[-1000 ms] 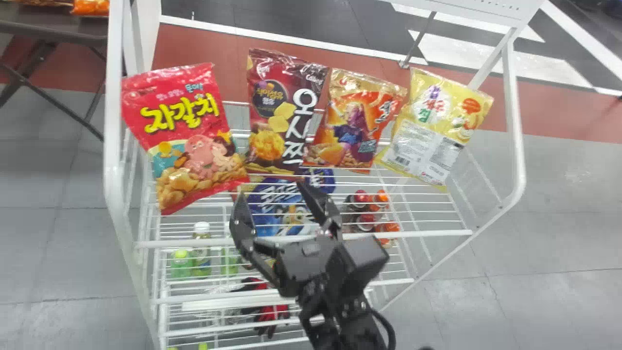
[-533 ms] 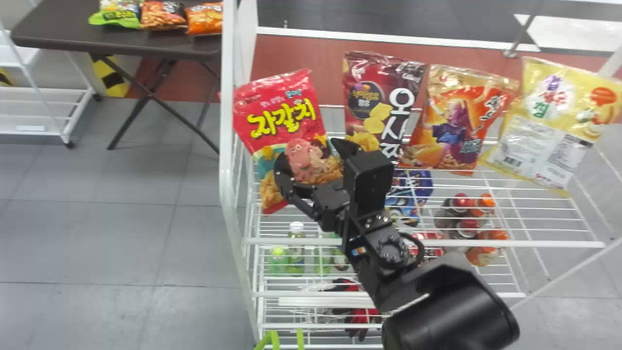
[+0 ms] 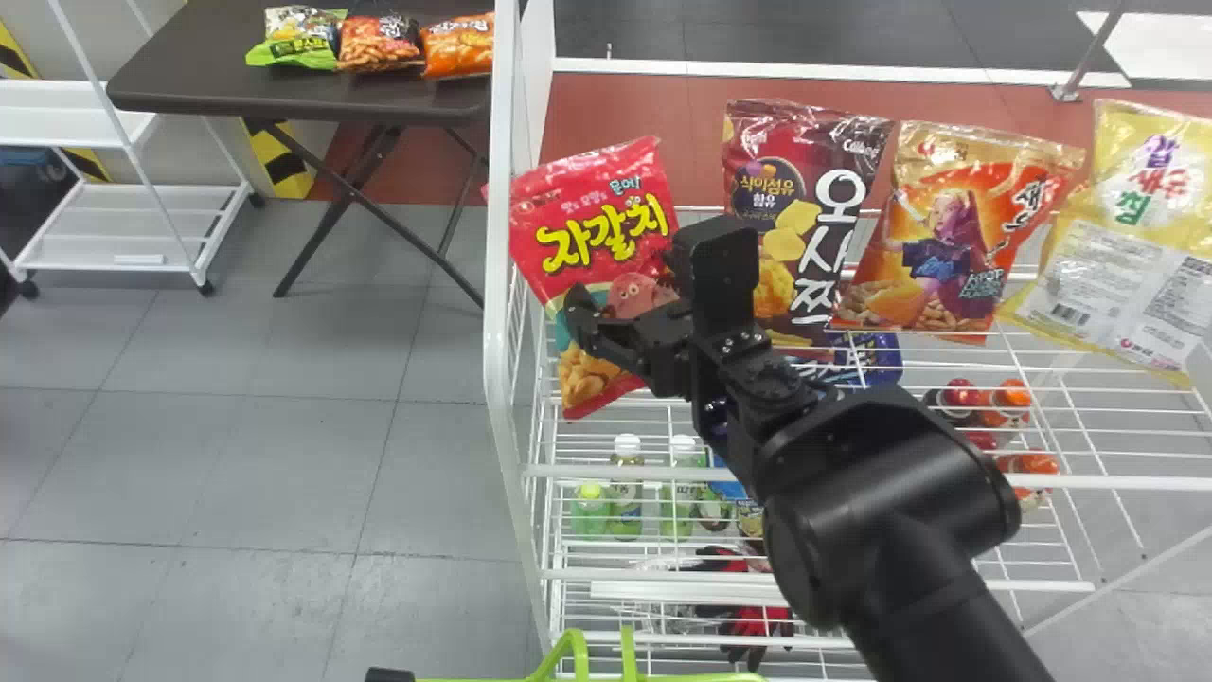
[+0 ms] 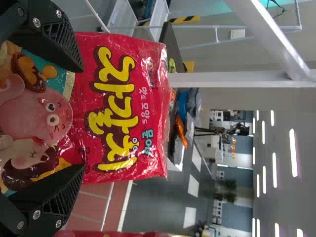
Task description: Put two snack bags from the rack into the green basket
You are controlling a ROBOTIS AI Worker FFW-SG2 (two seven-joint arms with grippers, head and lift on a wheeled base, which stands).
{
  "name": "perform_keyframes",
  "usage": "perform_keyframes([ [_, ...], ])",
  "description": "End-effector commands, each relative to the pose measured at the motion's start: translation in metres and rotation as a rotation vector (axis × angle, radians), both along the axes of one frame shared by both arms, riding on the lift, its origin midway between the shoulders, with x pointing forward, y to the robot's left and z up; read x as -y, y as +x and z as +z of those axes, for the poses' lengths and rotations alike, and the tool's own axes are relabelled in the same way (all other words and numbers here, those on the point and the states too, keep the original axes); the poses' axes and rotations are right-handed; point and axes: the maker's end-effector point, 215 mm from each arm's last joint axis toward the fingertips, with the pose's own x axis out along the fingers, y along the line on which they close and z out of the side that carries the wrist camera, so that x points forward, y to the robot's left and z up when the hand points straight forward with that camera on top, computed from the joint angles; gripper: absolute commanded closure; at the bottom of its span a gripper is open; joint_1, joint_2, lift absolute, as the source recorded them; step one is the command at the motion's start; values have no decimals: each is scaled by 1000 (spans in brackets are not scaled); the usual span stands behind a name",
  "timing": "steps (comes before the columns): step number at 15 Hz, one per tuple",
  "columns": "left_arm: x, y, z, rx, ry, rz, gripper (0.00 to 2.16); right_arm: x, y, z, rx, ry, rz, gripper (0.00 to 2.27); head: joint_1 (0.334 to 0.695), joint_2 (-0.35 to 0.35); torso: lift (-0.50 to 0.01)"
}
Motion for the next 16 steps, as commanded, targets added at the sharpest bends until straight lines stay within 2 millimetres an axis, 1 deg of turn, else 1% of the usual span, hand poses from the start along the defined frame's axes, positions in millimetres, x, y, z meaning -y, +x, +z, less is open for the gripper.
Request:
perform_keyframes([
  [1, -1, 5, 0, 14, 8, -5, 2138, -7, 3, -4, -36, 25, 48, 144, 695, 20, -7],
  [2, -2, 4, 1, 14, 7, -10, 2138, -15, 1, -11, -78, 33, 77, 144, 695, 29, -7],
  [3, -3, 5, 1, 16, 11, -9, 2138, -20, 5, -10, -88, 31, 92, 147, 695, 38, -7],
  [5, -4, 5, 0, 15, 13, -9, 2138, -22, 12, -9, -96, 24, 90, 259, 695, 61, -7],
  [7, -4, 4, -1, 12, 16, -10, 2138, -18, 16, -27, -165, -14, 105, 674, 695, 66, -7],
  [8, -4, 3, -2, 12, 17, -10, 2138, -15, 19, -26, -175, -12, 109, 1001, 695, 66, -7],
  [9, -4, 3, -3, 11, 22, -10, 2138, -13, 20, -27, -175, -20, 107, 1494, 695, 65, -7],
  [10, -5, 3, -4, 8, 27, -10, 2138, -12, 18, -30, -177, -31, 104, 1882, 695, 62, -7],
  [11, -5, 2, -5, 8, 29, -11, 2138, -12, 16, -27, -165, -29, 102, 2108, 695, 58, -7],
  [12, -5, 3, -4, 8, 27, -10, 2138, -14, 11, -23, -141, -12, 101, 2236, 695, 54, -7],
  [13, -5, 3, -5, 8, 31, -10, 2138, -12, 10, -20, -125, -4, 94, 2236, 695, 53, -7],
  [14, -5, 3, -5, 8, 31, -10, 2138, -10, 12, -12, -84, 5, 86, 2236, 695, 53, -7],
  [16, -5, 2, -6, 6, 33, -11, 2138, -3, 20, 4, -35, 15, 71, 2236, 695, 50, -7],
])
